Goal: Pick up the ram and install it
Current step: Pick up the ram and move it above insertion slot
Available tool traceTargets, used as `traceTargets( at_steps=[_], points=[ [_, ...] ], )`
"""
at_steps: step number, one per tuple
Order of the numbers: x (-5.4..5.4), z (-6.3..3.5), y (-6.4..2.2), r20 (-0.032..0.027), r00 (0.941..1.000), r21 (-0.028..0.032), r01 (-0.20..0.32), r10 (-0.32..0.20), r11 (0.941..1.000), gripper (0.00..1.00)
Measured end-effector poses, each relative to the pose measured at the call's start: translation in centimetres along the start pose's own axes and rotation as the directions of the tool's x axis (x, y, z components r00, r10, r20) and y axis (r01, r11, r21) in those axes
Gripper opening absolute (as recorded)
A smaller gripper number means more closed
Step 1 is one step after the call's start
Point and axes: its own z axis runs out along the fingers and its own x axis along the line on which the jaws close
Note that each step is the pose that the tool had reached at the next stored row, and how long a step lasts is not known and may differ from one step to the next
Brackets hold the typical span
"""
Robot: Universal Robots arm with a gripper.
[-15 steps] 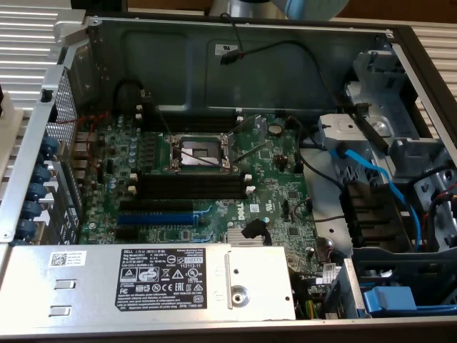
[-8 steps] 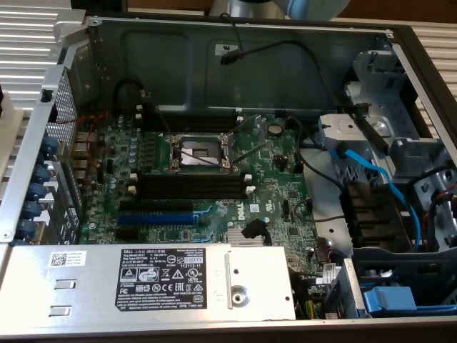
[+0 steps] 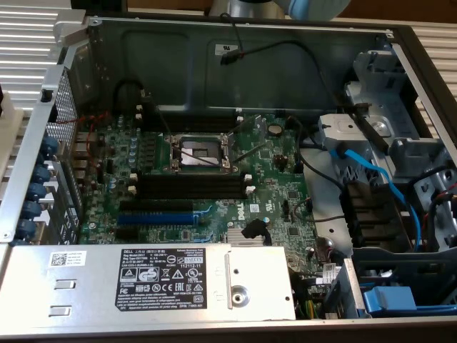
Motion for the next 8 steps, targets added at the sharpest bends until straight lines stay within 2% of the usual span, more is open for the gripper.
traceTargets(
  at_steps=[8],
  points=[
    [0.1,2.67,-0.04,0.0,1.0,0.0,0.0,0.0,1.0,0.1]
  ],
)
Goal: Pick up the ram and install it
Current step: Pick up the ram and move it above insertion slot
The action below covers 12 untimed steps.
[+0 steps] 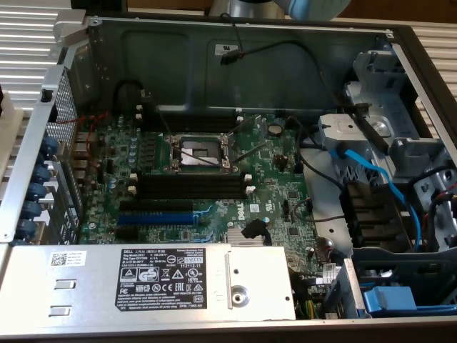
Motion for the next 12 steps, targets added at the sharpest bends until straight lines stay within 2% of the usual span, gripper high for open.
traceTargets(
  at_steps=[6,9,12],
  points=[
    [0.0,1.01,-0.01,0.0004,1.0,0.0001,0.0,0.0,1.0,0.1],
    [0.1,1.56,-0.02,0.0028,1.0,0.0003,0.0,0.0,1.0,0.1],
    [0.1,1.71,-0.02,0.0035,1.0,0.0001,0.0,0.0,1.0,0.1]
  ],
)
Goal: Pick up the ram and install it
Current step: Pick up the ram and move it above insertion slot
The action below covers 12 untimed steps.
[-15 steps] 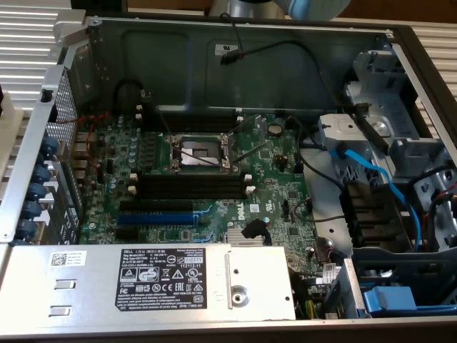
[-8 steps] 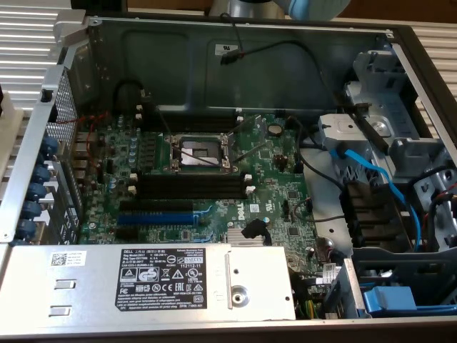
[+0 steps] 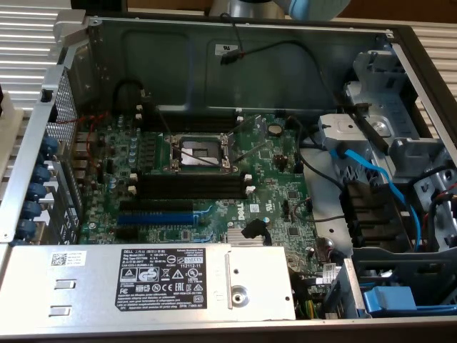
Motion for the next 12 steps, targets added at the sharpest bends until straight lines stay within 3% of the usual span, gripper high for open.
traceTargets(
  at_steps=[12],
  points=[
    [0.03,0.17,0.0,0.0001,1.0,0.0002,0.0,0.0,1.0,0.1]
  ],
)
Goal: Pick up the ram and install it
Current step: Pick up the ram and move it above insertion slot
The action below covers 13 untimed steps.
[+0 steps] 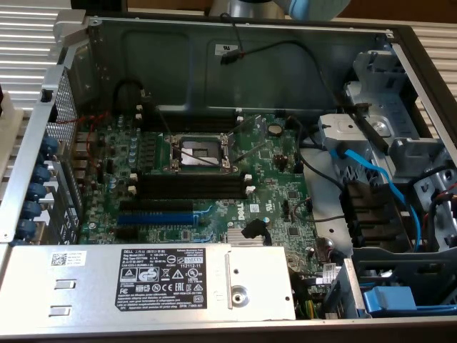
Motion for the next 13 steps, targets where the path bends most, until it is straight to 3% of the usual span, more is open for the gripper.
traceTargets(
  at_steps=[13],
  points=[
    [0.03,0.2,-0.01,0.0002,1.0,-0.0016,0.0,0.0,1.0,0.1]
  ],
)
